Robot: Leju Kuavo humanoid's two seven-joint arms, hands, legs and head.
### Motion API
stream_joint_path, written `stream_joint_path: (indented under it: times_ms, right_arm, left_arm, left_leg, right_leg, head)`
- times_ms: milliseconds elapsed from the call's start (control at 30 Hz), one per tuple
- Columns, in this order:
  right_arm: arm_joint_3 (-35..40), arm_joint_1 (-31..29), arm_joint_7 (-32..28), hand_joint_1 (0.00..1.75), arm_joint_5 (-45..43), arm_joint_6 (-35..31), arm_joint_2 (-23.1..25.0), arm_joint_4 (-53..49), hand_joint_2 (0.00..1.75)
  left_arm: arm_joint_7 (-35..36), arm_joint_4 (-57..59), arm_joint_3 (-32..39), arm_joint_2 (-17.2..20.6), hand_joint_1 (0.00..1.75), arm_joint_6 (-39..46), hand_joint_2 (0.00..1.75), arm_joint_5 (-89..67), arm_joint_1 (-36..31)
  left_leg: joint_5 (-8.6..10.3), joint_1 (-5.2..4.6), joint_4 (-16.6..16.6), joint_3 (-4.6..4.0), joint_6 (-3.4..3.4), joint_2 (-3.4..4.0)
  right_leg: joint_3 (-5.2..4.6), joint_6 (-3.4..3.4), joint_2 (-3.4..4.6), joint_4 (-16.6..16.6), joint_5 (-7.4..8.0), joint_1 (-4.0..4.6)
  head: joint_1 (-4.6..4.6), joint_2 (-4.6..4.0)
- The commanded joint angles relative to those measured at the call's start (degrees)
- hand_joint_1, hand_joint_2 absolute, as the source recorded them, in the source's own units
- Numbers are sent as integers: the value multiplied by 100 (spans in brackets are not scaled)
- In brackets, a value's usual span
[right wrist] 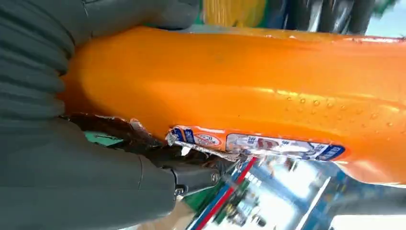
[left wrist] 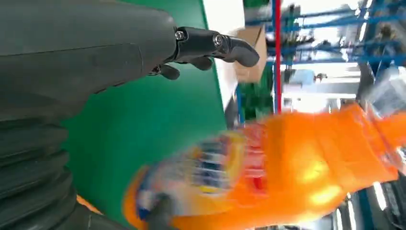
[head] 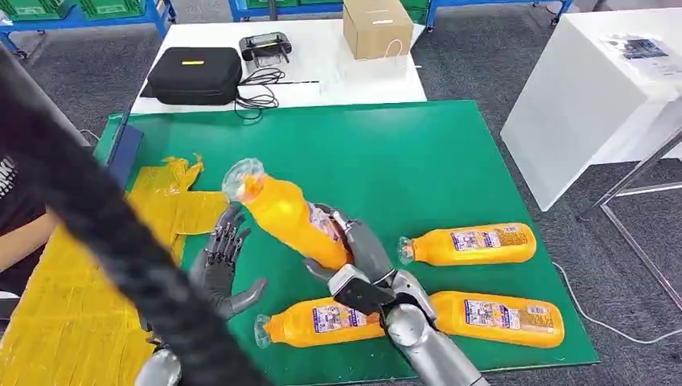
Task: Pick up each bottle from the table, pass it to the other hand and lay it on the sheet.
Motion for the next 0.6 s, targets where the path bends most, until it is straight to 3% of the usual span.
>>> stream_joint_path:
  times_ms: [33,200,400,600]
  right_arm:
    - [400,-308,-48,173,40,13,-19,610,175]
    - [400,-308,-48,173,40,13,-19,610,175]
    - [1393,-433,-7,175,1144,-344,124,806,175]
    - [1910,-570,143,175,1216,-544,65,901,175]
  left_arm:
    - [46,546,52,160,0,-66,175,79,-309]
    - [46,546,52,160,0,-66,175,79,-309]
    - [195,652,149,80,0,-84,175,304,-462]
    - [201,778,157,34,0,-1,175,412,-538]
  left_leg:
    - [-4,5,-4,12,-3,3]
    - [-2,1,-2,4,-1,1]
    - [-7,9,-1,9,-6,14]
    - [-10,16,1,12,-6,13]
  right_leg:
    - [15,-6,-4,-9,-1,6]
    - [7,-3,-4,-3,-1,2]
    - [11,-10,5,-6,0,11]
    - [18,-11,0,-12,-2,18]
  head:
    - [0,0]
    - [2,0]
    - [2,0]
    - [0,0]
